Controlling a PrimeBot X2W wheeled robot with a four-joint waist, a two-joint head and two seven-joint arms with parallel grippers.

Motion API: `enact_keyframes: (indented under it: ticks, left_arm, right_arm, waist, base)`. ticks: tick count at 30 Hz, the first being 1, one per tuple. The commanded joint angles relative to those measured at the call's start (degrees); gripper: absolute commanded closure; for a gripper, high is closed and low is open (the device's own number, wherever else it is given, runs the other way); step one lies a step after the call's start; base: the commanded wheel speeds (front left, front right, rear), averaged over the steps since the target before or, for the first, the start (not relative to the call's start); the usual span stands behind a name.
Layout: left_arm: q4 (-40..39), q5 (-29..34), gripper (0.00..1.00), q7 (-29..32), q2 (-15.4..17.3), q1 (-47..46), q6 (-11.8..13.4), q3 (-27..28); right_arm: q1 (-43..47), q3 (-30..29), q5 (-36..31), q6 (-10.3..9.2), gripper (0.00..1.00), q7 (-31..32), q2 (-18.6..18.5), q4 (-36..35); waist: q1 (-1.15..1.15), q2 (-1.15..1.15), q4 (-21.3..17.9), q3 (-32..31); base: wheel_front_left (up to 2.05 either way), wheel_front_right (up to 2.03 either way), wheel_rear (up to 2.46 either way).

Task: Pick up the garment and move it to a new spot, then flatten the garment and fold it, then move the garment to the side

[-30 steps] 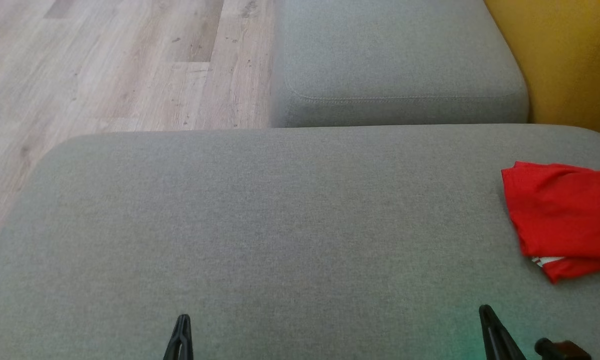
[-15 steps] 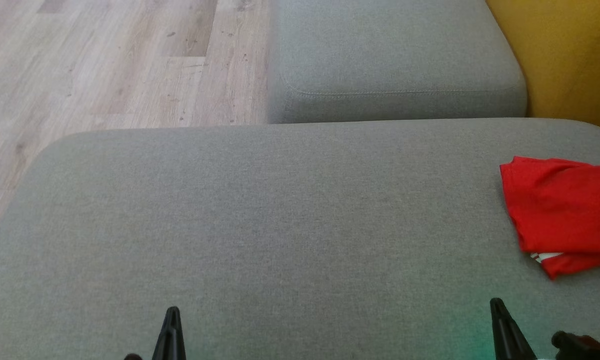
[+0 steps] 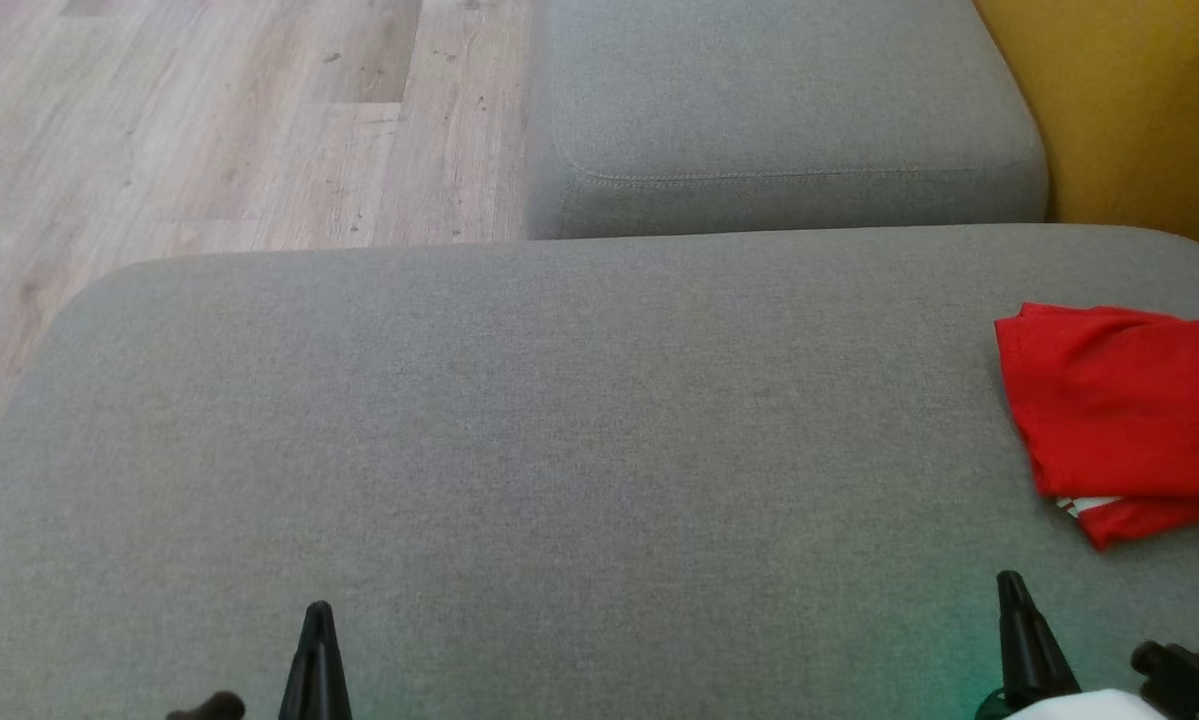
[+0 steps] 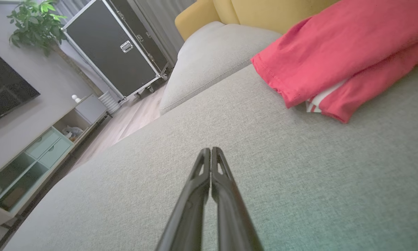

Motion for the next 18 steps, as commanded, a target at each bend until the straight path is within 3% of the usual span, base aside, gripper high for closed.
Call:
enact_keyframes:
  ticks: [1,18]
  left_arm:
    - [-1.60,-1.28,1.00,0.29,0.65,-2.91,-0.35,1.30]
    - [-1.06,-12.88,1.00,2.81,0.92,-5.44,-2.05,3.59]
  right_arm:
    - [-3.04,-0.24,1.35,-0.01,1.00,0.31,-0.36,-1.94]
    - [-5.64,-1.73,12.22,-0.02,1.00,3.07,-0.06,-2.12]
  waist:
    - [0.00,0.00,-0.04,0.05]
    - [0.00,0.00,-0.72,1.03]
  base:
    - [0.00,0.00,0.00]
    - [0.00,0.00,0.00]
